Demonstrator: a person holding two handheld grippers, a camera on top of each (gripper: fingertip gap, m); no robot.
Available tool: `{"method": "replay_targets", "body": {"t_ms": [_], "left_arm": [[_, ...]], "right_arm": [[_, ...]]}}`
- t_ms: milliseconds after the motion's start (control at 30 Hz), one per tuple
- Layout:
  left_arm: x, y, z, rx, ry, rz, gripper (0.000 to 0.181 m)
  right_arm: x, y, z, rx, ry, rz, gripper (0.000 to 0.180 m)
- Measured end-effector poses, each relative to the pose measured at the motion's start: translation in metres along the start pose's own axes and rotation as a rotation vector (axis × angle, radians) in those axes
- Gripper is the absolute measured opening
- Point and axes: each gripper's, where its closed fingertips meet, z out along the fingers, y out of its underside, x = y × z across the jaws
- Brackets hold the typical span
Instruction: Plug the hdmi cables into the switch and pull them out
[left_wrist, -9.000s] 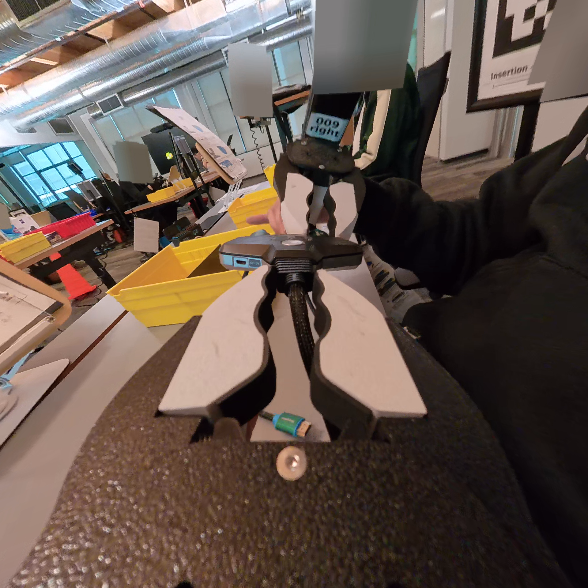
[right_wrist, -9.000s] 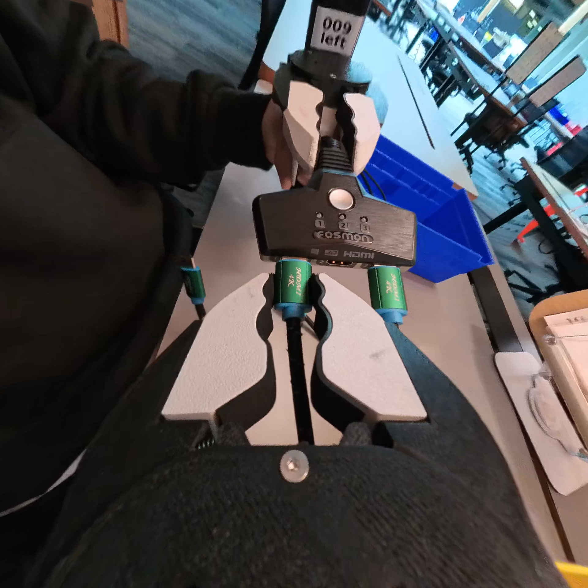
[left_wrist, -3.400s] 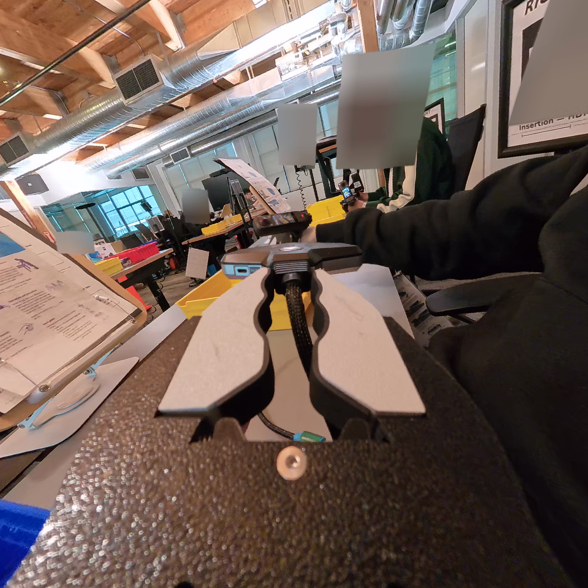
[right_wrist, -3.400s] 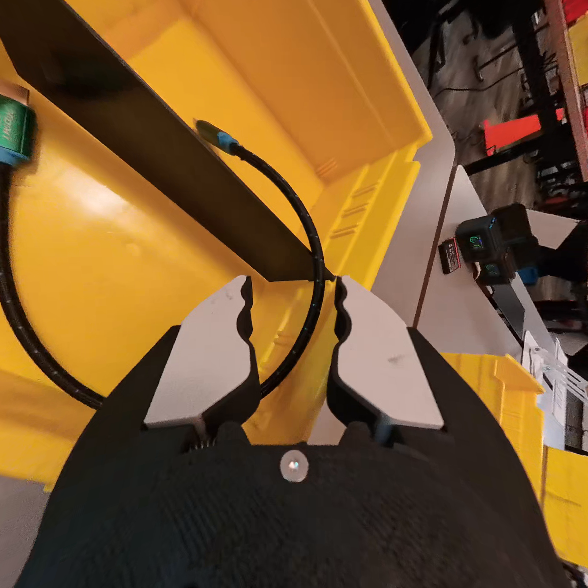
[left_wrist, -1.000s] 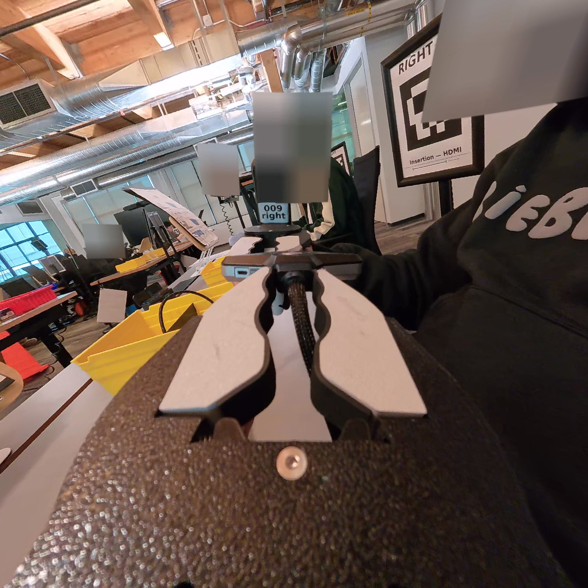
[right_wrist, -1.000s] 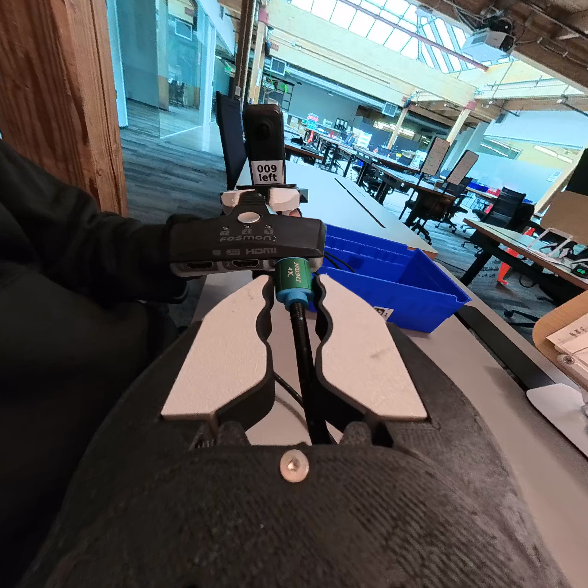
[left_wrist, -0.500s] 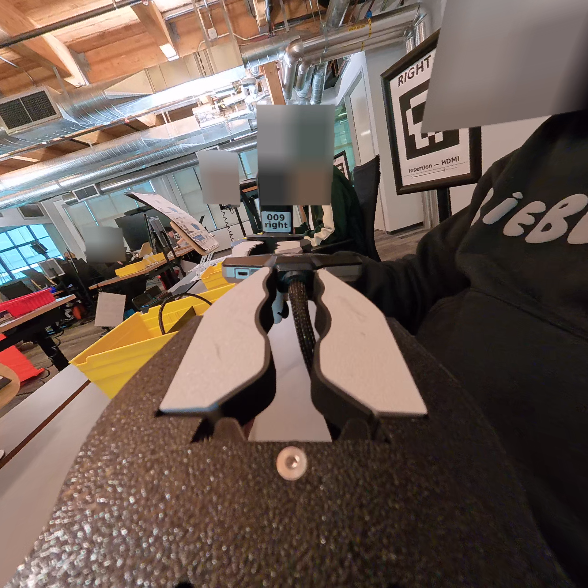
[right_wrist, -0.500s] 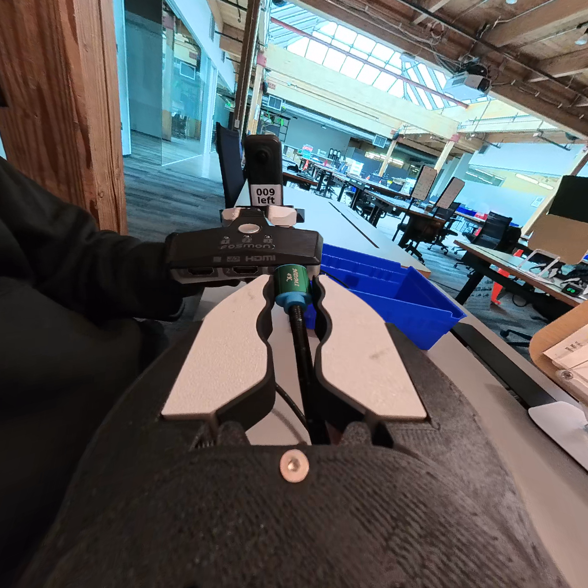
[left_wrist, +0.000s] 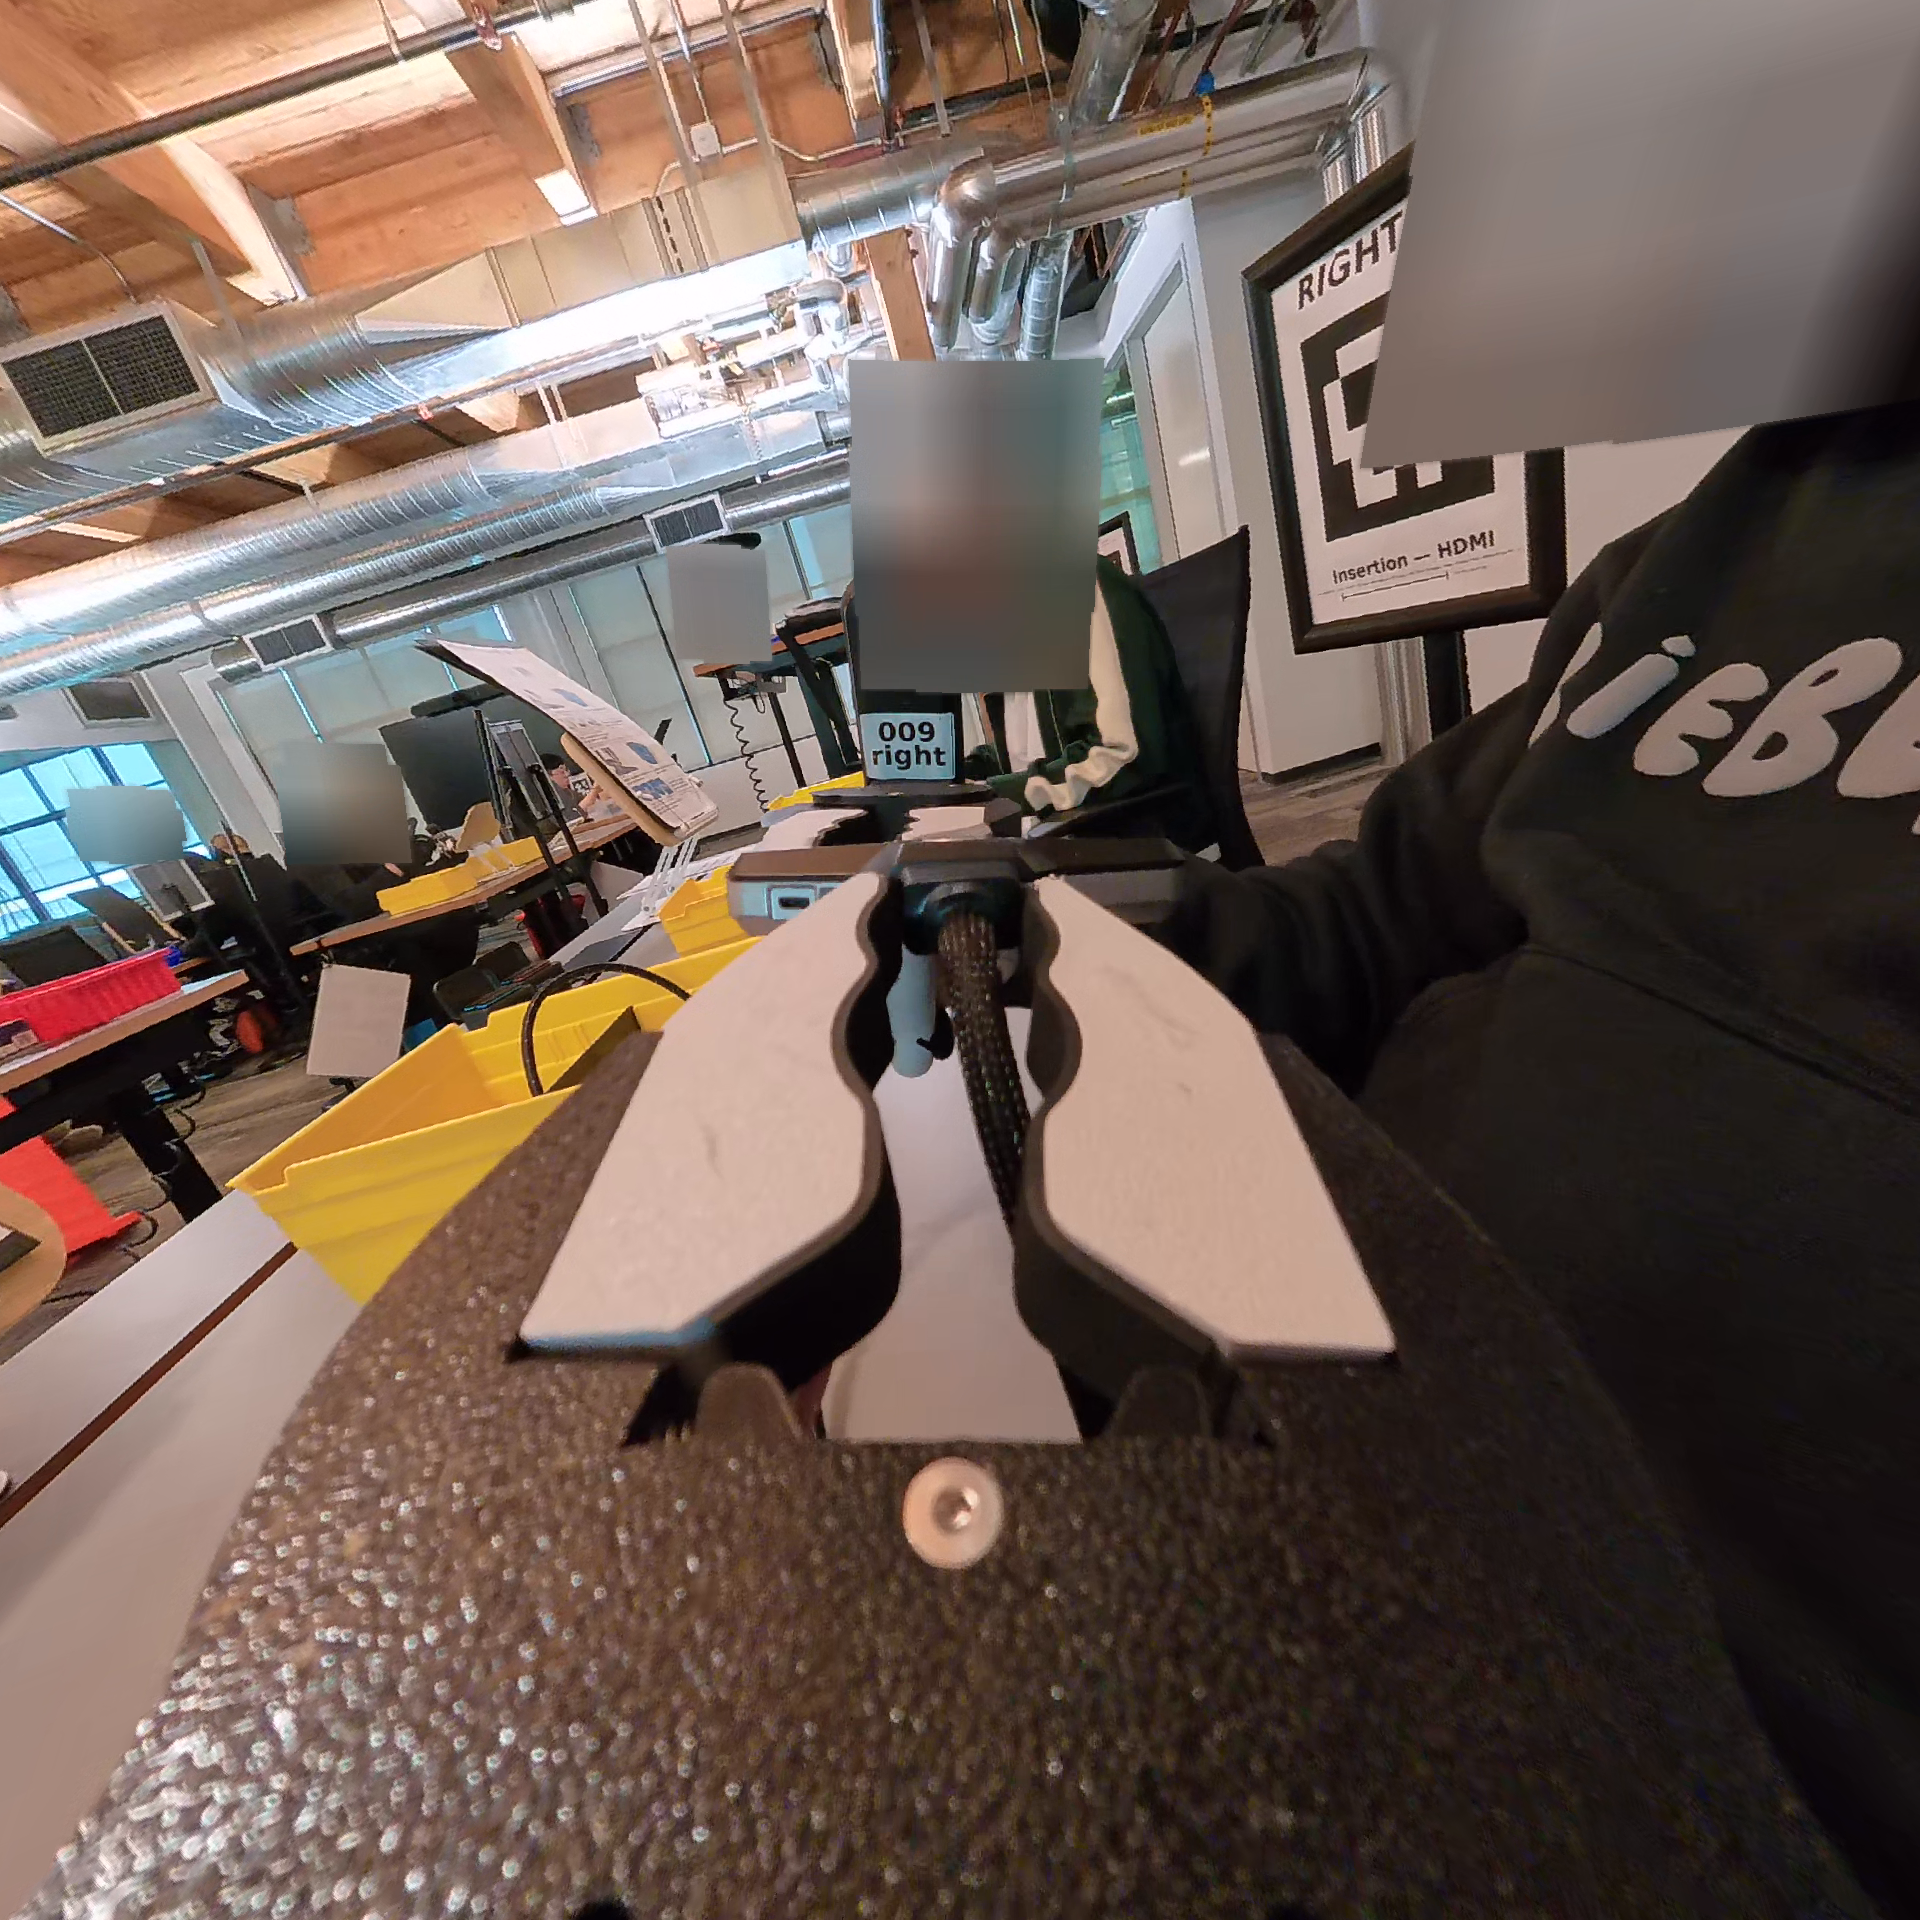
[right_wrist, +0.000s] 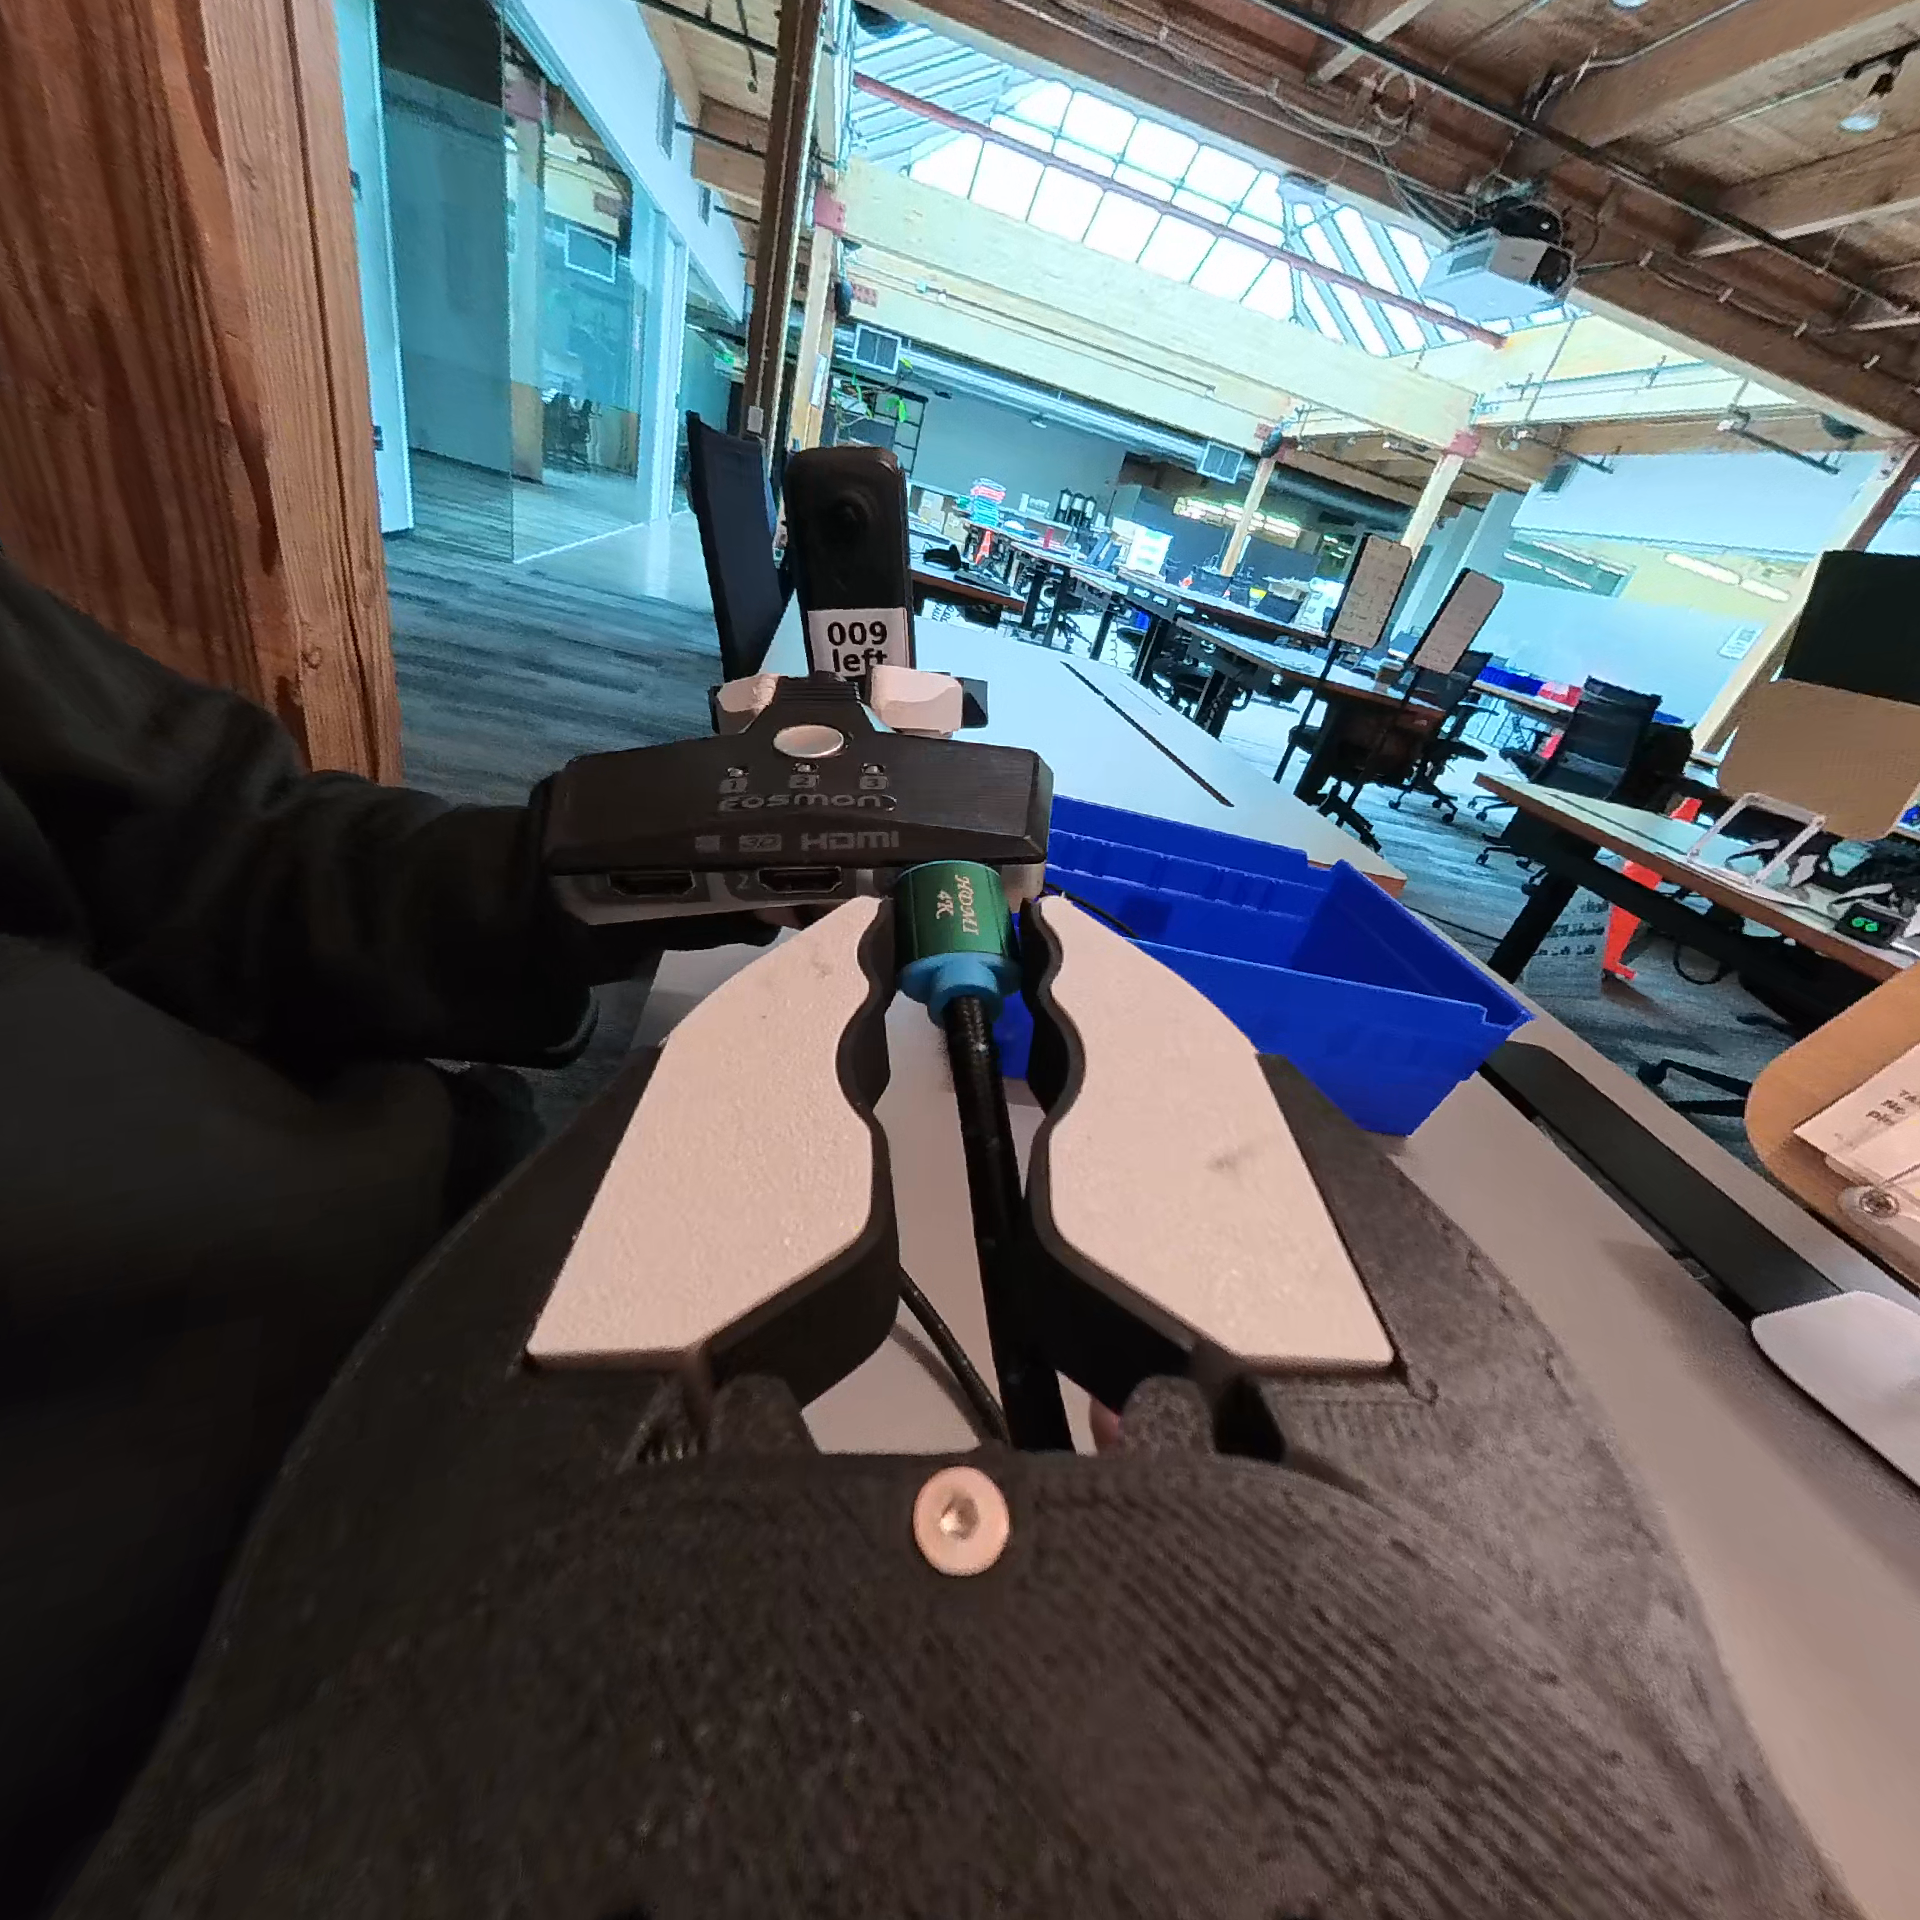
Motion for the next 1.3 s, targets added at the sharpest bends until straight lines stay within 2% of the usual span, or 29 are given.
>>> {"method": "replay_targets", "body": {"t_ms": [633,1000,1100,1133,1167,1200,1233,1267,1300], "left_arm": [[0.003,0.0,-0.001,0.018,0.022,0.007,0.022],[-0.004,0.016,0.005,-0.167,-0.045,0.02,0.022],[-0.006,0.015,0.005,-0.166,-0.054,0.019,0.022],[-0.006,0.008,-0.002,-0.125,-0.063,0.031,0.023],[-0.008,-0.012,-0.02,-0.017,-0.088,0.04,0.022],[-0.015,-0.037,-0.045,0.097,-0.155,0.043,0.022],[-0.02,-0.052,-0.067,0.132,-0.231,0.065,0.022],[-0.022,-0.057,-0.077,0.098,-0.279,0.098,0.022],[-0.022,-0.058,-0.077,0.048,-0.294,0.121,0.022]], "right_arm": [[-0.004,-0.003,-0.001,-0.024,0.002,-0.142,0.023],[0.006,0.01,-0.012,-0.159,-0.007,-0.113,0.023],[0.007,0.01,-0.013,-0.172,-0.001,-0.114,0.023],[0.016,0.011,-0.017,-0.183,0.05,-0.111,0.023],[0.045,0.011,-0.04,-0.192,0.208,-0.103,0.023],[0.062,-0.003,-0.072,-0.084,0.267,-0.036,0.023],[0.066,-0.027,-0.099,0.079,0.257,0.04,0.022],[0.068,-0.045,-0.115,0.159,0.283,0.025,0.022],[0.064,-0.057,-0.12,0.165,0.306,-0.051,0.022]]}}
